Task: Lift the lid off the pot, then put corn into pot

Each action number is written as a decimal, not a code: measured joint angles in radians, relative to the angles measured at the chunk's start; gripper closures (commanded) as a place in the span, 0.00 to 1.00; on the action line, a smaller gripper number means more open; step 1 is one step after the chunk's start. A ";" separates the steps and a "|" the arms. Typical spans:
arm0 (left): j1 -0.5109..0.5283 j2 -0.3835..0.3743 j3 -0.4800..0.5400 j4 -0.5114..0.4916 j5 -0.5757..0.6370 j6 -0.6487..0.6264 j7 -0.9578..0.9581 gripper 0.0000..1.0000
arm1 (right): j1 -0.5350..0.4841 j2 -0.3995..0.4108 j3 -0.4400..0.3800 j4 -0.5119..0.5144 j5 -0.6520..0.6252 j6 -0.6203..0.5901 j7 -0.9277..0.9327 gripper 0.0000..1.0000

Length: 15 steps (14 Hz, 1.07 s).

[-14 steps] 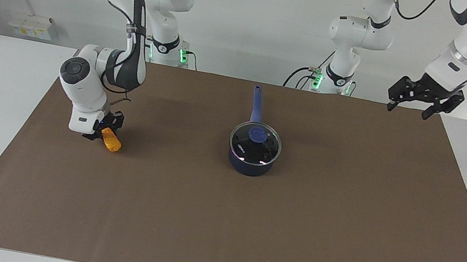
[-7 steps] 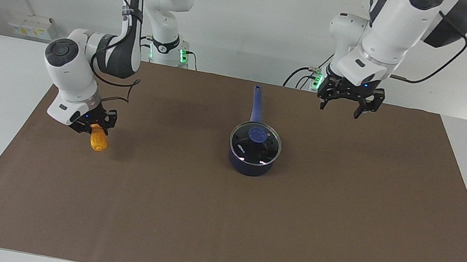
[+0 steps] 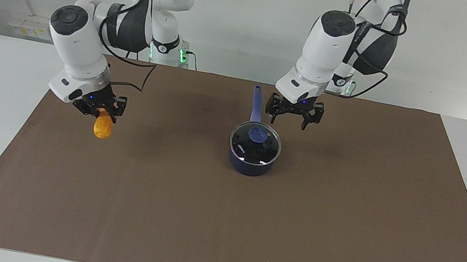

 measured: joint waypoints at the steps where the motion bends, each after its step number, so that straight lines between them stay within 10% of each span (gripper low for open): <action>1: -0.025 0.028 0.000 -0.003 0.015 0.031 -0.042 0.00 | -0.003 -0.020 -0.002 0.002 0.000 -0.019 0.005 1.00; 7: -0.096 0.125 0.000 -0.028 0.031 0.135 -0.137 0.03 | -0.016 -0.103 -0.016 0.078 -0.001 -0.186 0.007 1.00; 9: -0.098 0.122 0.001 -0.044 0.031 0.143 -0.137 0.23 | -0.010 -0.114 -0.013 0.100 -0.001 -0.225 0.030 1.00; 13: -0.102 0.120 0.001 -0.070 0.050 0.161 -0.138 0.95 | -0.004 -0.117 0.006 0.117 0.001 -0.245 0.092 1.00; 15: -0.103 0.120 0.001 -0.072 0.069 0.168 -0.138 1.00 | -0.004 -0.117 0.008 0.117 0.001 -0.245 0.093 1.00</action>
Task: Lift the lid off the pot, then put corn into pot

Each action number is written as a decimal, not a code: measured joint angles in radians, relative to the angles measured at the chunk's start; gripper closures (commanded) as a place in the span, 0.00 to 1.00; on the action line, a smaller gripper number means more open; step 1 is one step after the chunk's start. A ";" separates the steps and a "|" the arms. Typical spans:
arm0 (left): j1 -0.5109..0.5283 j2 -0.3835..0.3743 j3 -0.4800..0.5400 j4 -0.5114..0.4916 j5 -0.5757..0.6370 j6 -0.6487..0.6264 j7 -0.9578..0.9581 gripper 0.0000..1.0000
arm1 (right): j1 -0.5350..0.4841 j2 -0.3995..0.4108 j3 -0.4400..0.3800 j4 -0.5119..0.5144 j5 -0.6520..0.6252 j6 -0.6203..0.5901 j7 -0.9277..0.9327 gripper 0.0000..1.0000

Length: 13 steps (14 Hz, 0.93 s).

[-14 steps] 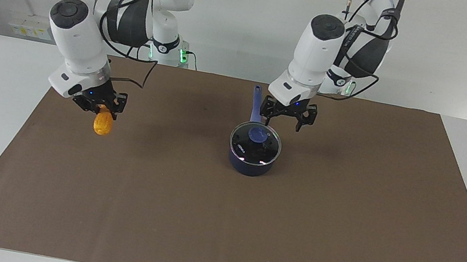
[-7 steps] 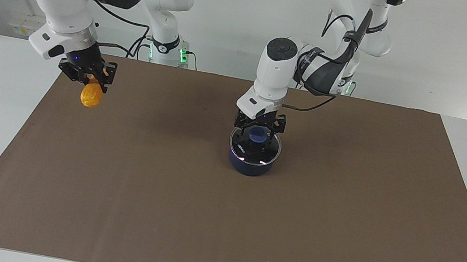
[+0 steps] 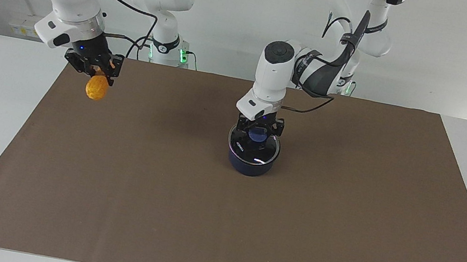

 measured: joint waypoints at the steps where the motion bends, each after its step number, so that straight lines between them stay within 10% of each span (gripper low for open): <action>1: 0.000 0.000 0.001 0.000 0.010 0.000 0.000 1.00 | 0.000 0.000 0.000 0.000 0.000 0.000 0.000 1.00; 13: 0.130 -0.156 0.036 0.017 0.034 -0.117 0.086 1.00 | 0.010 0.031 0.197 0.002 0.003 0.030 0.257 1.00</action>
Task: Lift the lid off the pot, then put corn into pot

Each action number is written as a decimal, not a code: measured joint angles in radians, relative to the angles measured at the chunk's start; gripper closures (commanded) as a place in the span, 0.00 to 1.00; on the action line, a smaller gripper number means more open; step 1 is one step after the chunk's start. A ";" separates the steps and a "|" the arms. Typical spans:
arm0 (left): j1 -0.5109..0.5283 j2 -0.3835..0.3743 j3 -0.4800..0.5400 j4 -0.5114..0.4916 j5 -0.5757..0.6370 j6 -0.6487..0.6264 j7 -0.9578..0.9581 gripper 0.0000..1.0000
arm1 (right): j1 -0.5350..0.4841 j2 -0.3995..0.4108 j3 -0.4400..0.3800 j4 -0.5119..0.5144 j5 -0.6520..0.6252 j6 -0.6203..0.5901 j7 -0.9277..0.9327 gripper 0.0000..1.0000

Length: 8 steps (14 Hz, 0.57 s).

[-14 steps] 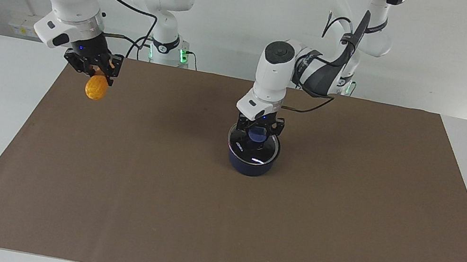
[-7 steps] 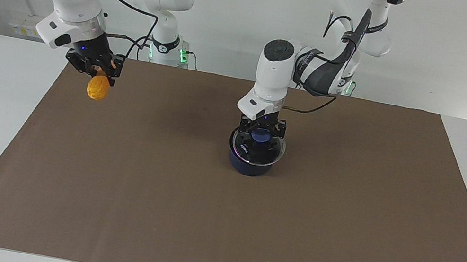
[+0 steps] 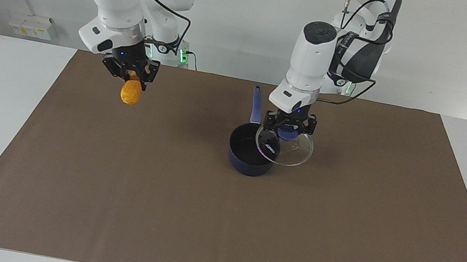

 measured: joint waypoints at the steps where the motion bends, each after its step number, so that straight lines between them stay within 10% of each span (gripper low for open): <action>1: 0.029 -0.012 0.001 -0.002 0.000 -0.014 0.029 1.00 | 0.005 0.026 0.034 0.004 0.000 0.022 0.044 1.00; 8: 0.238 -0.073 0.003 -0.083 -0.026 -0.017 0.233 1.00 | 0.254 0.293 0.079 0.150 -0.001 0.120 0.371 1.00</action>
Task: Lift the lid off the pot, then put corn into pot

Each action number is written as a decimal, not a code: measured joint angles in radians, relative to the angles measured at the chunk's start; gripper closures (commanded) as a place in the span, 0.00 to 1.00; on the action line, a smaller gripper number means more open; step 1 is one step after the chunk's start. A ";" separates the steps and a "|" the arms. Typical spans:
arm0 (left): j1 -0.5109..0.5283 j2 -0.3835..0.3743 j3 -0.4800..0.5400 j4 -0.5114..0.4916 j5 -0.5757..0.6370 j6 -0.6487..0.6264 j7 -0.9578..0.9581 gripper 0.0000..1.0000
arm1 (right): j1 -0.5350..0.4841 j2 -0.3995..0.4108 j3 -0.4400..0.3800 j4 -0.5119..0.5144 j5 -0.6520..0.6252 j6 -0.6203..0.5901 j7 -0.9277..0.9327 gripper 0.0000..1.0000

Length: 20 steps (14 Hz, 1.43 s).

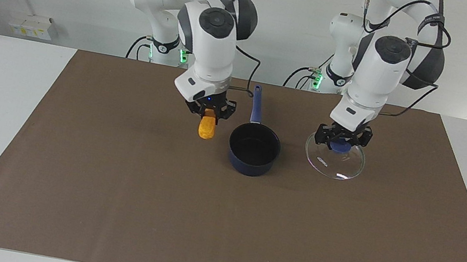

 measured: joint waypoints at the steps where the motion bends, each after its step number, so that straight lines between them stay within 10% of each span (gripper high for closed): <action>1: 0.029 -0.013 0.000 -0.025 -0.008 0.015 0.036 1.00 | 0.019 0.023 0.000 0.004 0.000 0.013 0.013 1.00; 11: 0.302 -0.211 0.003 -0.393 -0.052 0.183 0.455 1.00 | 0.143 0.176 -0.001 0.078 -0.001 0.085 0.072 1.00; 20: 0.322 -0.189 0.001 -0.662 -0.053 0.516 0.493 1.00 | 0.170 0.176 0.000 -0.001 0.001 0.182 0.119 1.00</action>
